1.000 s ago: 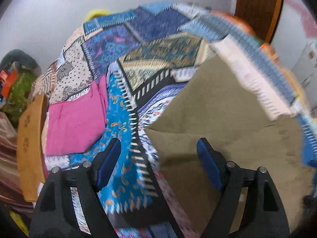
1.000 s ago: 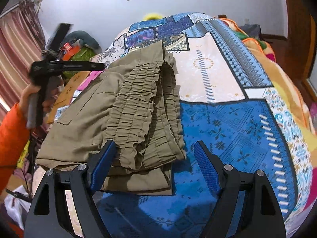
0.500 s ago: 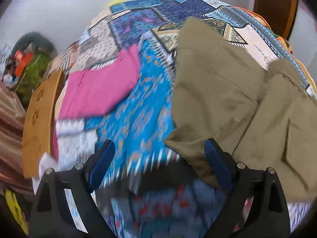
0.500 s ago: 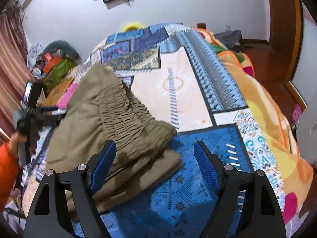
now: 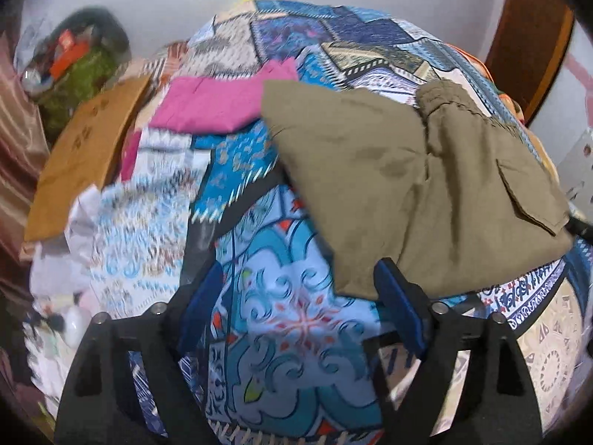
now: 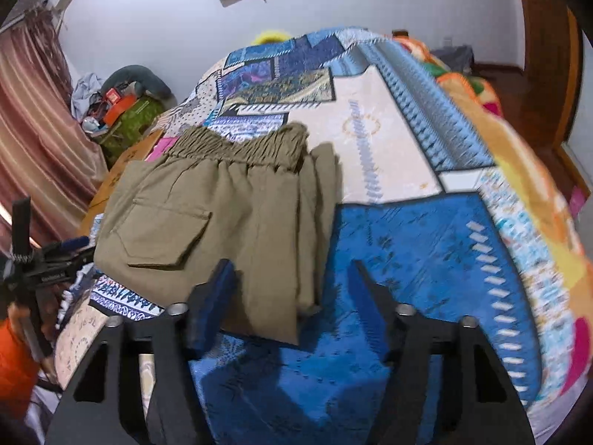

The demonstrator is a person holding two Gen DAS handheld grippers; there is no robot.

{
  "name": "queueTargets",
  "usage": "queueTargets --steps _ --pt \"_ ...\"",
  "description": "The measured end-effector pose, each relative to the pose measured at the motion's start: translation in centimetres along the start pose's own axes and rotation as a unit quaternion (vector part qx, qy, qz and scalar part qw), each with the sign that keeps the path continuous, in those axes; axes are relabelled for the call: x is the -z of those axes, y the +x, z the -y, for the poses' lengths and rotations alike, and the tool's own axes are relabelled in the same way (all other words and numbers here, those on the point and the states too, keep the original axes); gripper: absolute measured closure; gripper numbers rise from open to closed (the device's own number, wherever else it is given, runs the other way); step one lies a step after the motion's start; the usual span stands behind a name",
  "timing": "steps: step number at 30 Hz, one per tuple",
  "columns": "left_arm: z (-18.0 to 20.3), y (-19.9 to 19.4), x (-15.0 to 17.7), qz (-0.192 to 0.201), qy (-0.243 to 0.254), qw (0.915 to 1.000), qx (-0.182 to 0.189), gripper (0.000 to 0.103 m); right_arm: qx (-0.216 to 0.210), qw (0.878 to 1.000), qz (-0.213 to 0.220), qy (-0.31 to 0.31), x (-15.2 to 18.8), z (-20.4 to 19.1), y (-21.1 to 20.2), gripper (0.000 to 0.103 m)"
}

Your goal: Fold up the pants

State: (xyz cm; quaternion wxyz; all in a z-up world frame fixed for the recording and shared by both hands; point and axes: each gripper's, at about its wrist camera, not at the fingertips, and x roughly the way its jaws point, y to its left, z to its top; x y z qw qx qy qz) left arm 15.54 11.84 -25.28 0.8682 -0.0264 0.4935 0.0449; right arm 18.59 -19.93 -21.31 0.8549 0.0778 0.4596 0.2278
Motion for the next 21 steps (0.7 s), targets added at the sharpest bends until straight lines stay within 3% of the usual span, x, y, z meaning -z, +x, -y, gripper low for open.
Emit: queueTargets --steps 2,9,16,18,20,21 --pt "-0.7 0.0 0.2 -0.003 -0.005 0.9999 -0.013 0.021 0.001 1.000 -0.009 -0.005 0.2 -0.1 0.9 0.058" --pt "-1.6 -1.0 0.1 0.002 0.011 0.9996 -0.026 0.029 0.005 1.000 -0.016 -0.017 -0.2 -0.2 0.4 0.058" --pt "-2.3 -0.2 -5.0 0.008 -0.028 0.9980 0.056 0.030 0.025 0.999 0.002 -0.037 -2.8 -0.2 -0.5 0.056" --pt "-2.2 1.1 -6.0 -0.005 -0.030 0.9976 0.062 0.041 0.033 0.999 0.002 -0.035 -3.7 0.2 0.0 0.055" --pt "-1.9 2.8 -6.9 -0.028 -0.031 0.9960 0.078 0.070 0.032 0.999 -0.002 -0.030 -4.3 0.7 0.8 0.054" --pt "-1.8 3.3 -7.1 -0.035 -0.033 0.9953 0.085 0.078 0.032 0.999 -0.007 -0.026 -4.7 0.9 1.4 0.054"
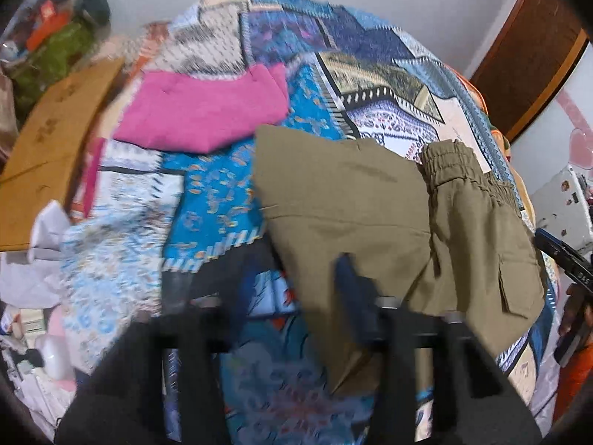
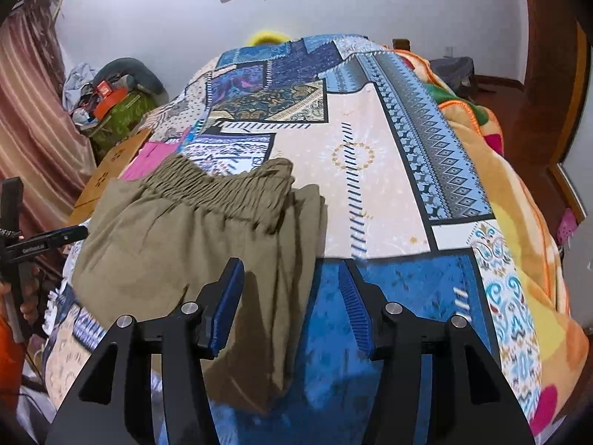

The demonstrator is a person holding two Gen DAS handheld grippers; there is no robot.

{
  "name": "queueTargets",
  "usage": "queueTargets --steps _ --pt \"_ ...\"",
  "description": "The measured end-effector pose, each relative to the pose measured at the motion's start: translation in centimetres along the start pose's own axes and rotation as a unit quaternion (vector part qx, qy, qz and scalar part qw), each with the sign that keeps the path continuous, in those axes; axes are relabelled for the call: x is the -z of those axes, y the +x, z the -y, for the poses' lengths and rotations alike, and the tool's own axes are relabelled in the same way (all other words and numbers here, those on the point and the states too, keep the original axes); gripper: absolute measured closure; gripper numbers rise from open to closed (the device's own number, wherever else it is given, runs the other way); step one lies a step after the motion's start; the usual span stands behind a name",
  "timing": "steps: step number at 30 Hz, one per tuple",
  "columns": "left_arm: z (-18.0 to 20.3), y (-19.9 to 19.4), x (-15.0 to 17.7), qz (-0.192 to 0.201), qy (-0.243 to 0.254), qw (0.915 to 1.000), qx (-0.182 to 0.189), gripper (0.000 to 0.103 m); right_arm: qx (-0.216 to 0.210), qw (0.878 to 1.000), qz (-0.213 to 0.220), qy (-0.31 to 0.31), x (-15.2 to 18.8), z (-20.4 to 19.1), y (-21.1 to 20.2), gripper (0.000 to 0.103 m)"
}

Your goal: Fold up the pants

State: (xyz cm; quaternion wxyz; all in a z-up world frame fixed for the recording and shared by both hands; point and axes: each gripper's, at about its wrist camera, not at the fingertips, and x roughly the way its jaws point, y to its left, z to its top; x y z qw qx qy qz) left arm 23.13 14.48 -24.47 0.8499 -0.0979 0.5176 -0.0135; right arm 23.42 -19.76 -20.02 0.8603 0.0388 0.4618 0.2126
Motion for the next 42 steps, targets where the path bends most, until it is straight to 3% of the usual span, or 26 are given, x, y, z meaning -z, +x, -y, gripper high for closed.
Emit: queueTargets --steps 1,3,7,10,12,15,17,19,22,25,29,30,31,33,35,38,42 --pt "0.0 0.6 -0.2 -0.007 -0.001 1.0000 0.004 0.085 -0.002 1.000 -0.002 0.002 -0.2 0.2 0.3 0.054" --pt "0.3 1.2 -0.2 -0.005 0.007 0.9999 -0.007 0.088 -0.011 1.000 -0.002 0.000 -0.5 0.3 1.0 0.054" --pt "0.8 1.2 0.5 0.012 0.033 0.9977 -0.058 0.088 -0.001 0.999 -0.031 -0.032 -0.2 -0.2 3.0 0.054" --pt "0.4 0.5 0.9 0.023 0.031 0.9970 -0.066 0.083 0.003 0.998 -0.034 -0.051 0.5 -0.6 3.4 0.054" --pt "0.1 -0.2 1.1 0.027 0.028 0.9973 -0.062 0.081 0.007 0.998 -0.036 -0.050 0.2 -0.5 2.7 0.054" --pt "-0.7 -1.0 1.2 0.026 0.014 0.9987 -0.042 0.062 0.004 0.999 -0.031 -0.043 0.1 -0.4 1.4 0.054" --pt "-1.1 -1.2 1.4 0.020 -0.006 0.9997 -0.011 0.053 -0.009 0.999 -0.034 -0.038 0.1 -0.5 0.7 0.042" --pt "-1.0 -1.0 1.8 0.012 -0.013 0.9998 0.007 0.053 -0.017 0.999 -0.030 -0.036 0.5 -0.8 0.2 0.036" --pt "-0.2 0.0 2.3 -0.004 -0.010 0.9996 0.025 0.053 -0.028 0.998 -0.036 -0.037 1.1 -1.4 0.5 0.036" --pt "0.9 0.3 2.4 0.004 0.002 0.9999 0.015 0.053 -0.031 0.998 -0.057 -0.021 2.2 -1.1 2.0 0.035" --pt "1.3 0.7 1.6 0.014 0.015 0.9997 0.008 0.053 -0.071 0.996 -0.056 0.023 2.2 0.5 2.9 0.031" --pt "1.4 0.8 1.4 0.017 0.019 0.9997 0.006 0.055 -0.077 0.995 -0.057 0.028 2.1 0.7 3.0 0.031" --pt "1.6 0.9 1.1 0.020 0.023 0.9995 0.009 0.063 -0.082 0.994 -0.060 0.030 1.9 0.8 3.3 0.031" --pt "2.0 1.3 0.7 0.018 0.024 0.9995 0.011 0.072 -0.090 0.994 -0.059 0.029 1.5 0.8 3.8 0.034" --pt "2.5 1.5 0.3 0.023 0.032 0.9992 0.000 0.079 -0.098 0.993 -0.057 0.026 1.0 0.6 4.2 0.053" --pt "3.3 1.7 -0.1 0.029 0.045 0.9982 -0.026 0.095 -0.101 0.993 -0.058 0.026 0.3 0.3 4.6 0.066" --pt "3.3 0.8 -0.8 0.041 0.043 0.9974 -0.039 0.099 -0.085 0.995 -0.049 0.012 0.0 0.0 4.2 0.085"
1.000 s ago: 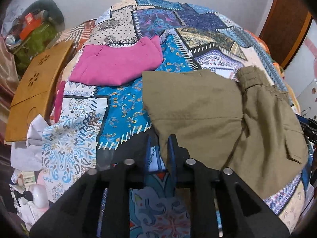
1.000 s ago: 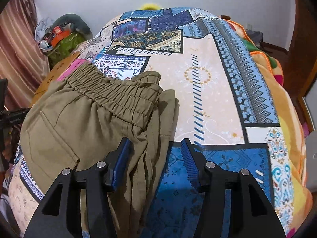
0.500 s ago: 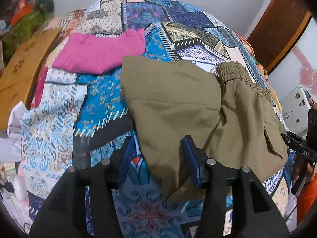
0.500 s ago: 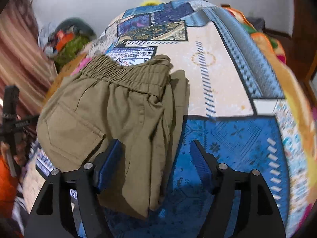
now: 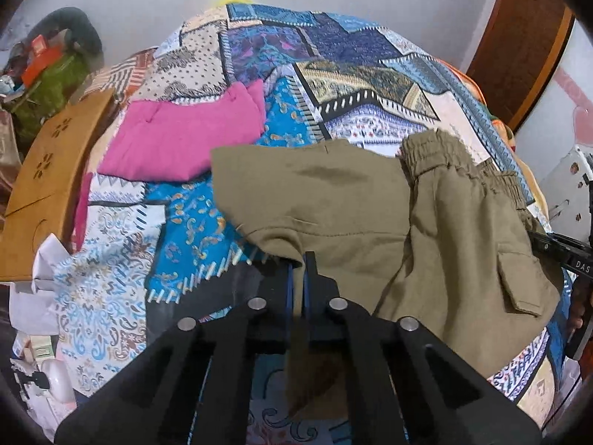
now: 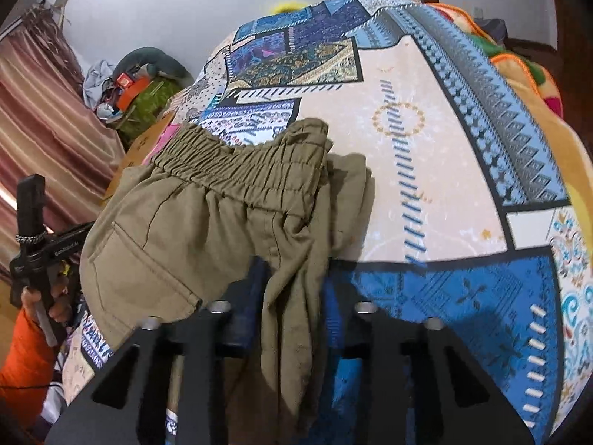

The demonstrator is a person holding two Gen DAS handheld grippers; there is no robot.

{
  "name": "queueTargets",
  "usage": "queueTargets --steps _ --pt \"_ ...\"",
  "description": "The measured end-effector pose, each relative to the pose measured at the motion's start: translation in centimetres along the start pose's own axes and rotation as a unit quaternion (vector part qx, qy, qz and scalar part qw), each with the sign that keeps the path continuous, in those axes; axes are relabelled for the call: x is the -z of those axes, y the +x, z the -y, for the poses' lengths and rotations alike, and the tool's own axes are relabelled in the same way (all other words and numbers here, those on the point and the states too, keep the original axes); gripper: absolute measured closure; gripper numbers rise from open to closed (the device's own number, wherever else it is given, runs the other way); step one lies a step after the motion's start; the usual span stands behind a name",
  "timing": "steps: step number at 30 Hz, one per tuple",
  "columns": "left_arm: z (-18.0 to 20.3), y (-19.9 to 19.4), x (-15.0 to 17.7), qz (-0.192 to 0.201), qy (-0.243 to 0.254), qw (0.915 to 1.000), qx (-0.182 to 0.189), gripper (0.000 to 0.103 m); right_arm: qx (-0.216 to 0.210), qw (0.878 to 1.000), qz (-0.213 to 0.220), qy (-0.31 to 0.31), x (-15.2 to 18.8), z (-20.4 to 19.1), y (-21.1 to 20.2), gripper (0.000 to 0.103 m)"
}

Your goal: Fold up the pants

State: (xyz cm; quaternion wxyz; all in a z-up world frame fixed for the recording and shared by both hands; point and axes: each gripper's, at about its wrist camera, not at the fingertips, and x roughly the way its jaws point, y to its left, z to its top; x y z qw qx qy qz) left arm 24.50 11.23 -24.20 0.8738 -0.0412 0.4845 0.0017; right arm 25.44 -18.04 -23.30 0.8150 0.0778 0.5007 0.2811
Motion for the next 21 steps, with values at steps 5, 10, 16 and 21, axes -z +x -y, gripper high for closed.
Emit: queueTargets --steps 5,10,16,21 --pt "0.7 -3.1 -1.1 0.039 0.018 0.9990 -0.014 0.100 0.038 0.997 0.029 -0.061 -0.8 -2.0 -1.8 0.094" --pt "1.3 -6.1 -2.7 0.077 0.039 0.9957 -0.033 0.100 0.041 0.994 0.056 -0.087 -2.5 -3.8 -3.6 0.096" --pt "0.1 -8.9 -4.7 0.117 0.043 0.9905 -0.058 0.100 0.045 0.987 0.091 -0.126 -5.2 -7.0 -4.9 0.096" --pt "-2.2 -9.9 -6.4 0.134 0.033 0.9875 -0.075 0.100 0.043 0.981 0.114 -0.150 -8.0 -9.4 -4.7 0.096"
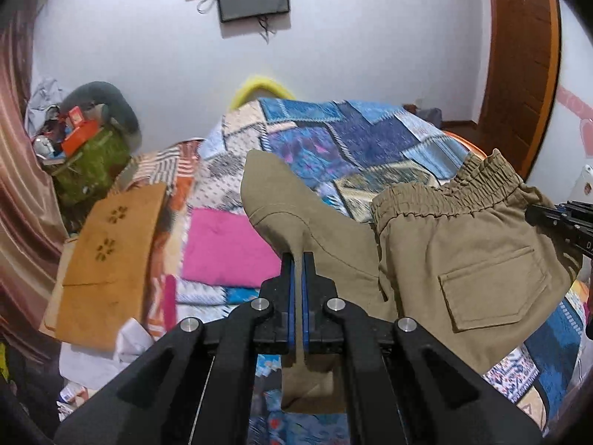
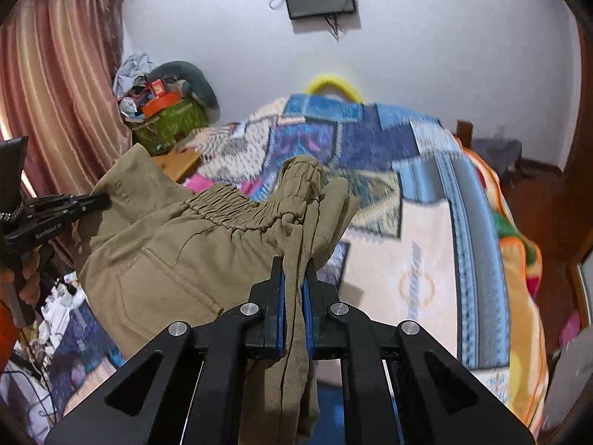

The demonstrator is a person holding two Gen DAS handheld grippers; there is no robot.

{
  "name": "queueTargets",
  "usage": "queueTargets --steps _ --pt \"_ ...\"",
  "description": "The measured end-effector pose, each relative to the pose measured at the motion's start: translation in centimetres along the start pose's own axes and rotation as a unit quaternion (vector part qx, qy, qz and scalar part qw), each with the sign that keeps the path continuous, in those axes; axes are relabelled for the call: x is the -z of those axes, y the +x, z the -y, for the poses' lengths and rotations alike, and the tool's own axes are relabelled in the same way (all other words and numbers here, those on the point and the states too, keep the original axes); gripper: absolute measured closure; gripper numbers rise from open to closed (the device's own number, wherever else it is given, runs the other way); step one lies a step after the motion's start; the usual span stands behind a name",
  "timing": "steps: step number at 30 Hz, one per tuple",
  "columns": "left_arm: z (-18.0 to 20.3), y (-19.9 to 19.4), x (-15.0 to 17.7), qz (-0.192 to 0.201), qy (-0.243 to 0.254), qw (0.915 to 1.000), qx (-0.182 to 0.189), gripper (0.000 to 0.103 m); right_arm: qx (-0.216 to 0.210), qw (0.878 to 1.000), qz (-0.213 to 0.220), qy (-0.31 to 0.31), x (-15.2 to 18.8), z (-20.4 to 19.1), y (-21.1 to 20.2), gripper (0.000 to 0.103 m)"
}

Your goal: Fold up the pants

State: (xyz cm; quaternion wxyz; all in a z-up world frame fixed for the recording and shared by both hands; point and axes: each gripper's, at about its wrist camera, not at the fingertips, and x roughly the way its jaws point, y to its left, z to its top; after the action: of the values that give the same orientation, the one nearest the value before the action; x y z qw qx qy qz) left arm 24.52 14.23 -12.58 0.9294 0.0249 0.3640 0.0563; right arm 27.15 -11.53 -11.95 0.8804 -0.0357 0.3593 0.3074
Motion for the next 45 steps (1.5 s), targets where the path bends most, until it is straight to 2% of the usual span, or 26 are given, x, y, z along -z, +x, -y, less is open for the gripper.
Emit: queueTargets --steps 10,20,24,27,31,33,35,39,40,41,43,45 --pt "-7.8 4.1 -3.2 -0.001 -0.050 0.9983 -0.030 0.100 -0.011 0.999 0.013 -0.042 -5.5 -3.6 6.2 0.096" --pt "-14.2 12.3 -5.1 -0.004 -0.068 0.9936 -0.090 0.100 -0.016 0.997 0.011 -0.070 -9.4 -7.4 15.1 0.096" --pt "-16.4 16.4 -4.5 -0.015 -0.091 0.9920 -0.086 0.100 -0.009 0.997 0.006 -0.075 -9.9 -8.2 18.5 0.096" --pt "-17.3 19.7 -3.1 -0.038 -0.102 0.9910 -0.077 0.100 -0.007 0.997 -0.015 -0.075 -9.5 -8.1 21.2 0.096" --pt "-17.6 24.7 0.2 -0.112 -0.107 0.9856 -0.068 0.100 -0.009 0.996 -0.061 -0.062 -7.9 -7.4 24.3 0.096" --pt "-17.6 26.3 1.7 -0.145 -0.105 0.9810 -0.076 0.099 -0.012 0.994 -0.089 -0.054 -6.7 -6.9 25.5 0.096" --pt "-17.7 27.5 3.1 -0.176 -0.105 0.9756 -0.078 0.092 -0.011 0.993 -0.101 -0.052 -5.9 -6.4 25.8 0.092" --pt "-17.9 26.7 3.6 -0.179 -0.104 0.9755 -0.076 0.087 -0.026 0.992 -0.118 -0.026 -5.5 -5.7 25.1 0.082" --pt "-17.9 26.3 3.7 -0.185 -0.102 0.9744 -0.076 0.085 -0.024 0.992 -0.122 -0.022 -5.5 -5.6 24.9 0.075" --pt "-17.8 25.9 3.7 -0.187 -0.098 0.9744 -0.076 0.084 -0.014 0.992 -0.124 -0.023 -5.6 -5.6 24.6 0.063" --pt "-17.3 24.8 3.3 -0.188 -0.083 0.9751 -0.083 0.083 0.003 0.992 -0.125 -0.028 -5.6 -5.6 23.9 0.054" --pt "-17.1 23.5 3.0 -0.184 -0.078 0.9760 -0.088 0.083 0.009 0.992 -0.120 -0.036 -5.8 -5.8 23.1 0.054"
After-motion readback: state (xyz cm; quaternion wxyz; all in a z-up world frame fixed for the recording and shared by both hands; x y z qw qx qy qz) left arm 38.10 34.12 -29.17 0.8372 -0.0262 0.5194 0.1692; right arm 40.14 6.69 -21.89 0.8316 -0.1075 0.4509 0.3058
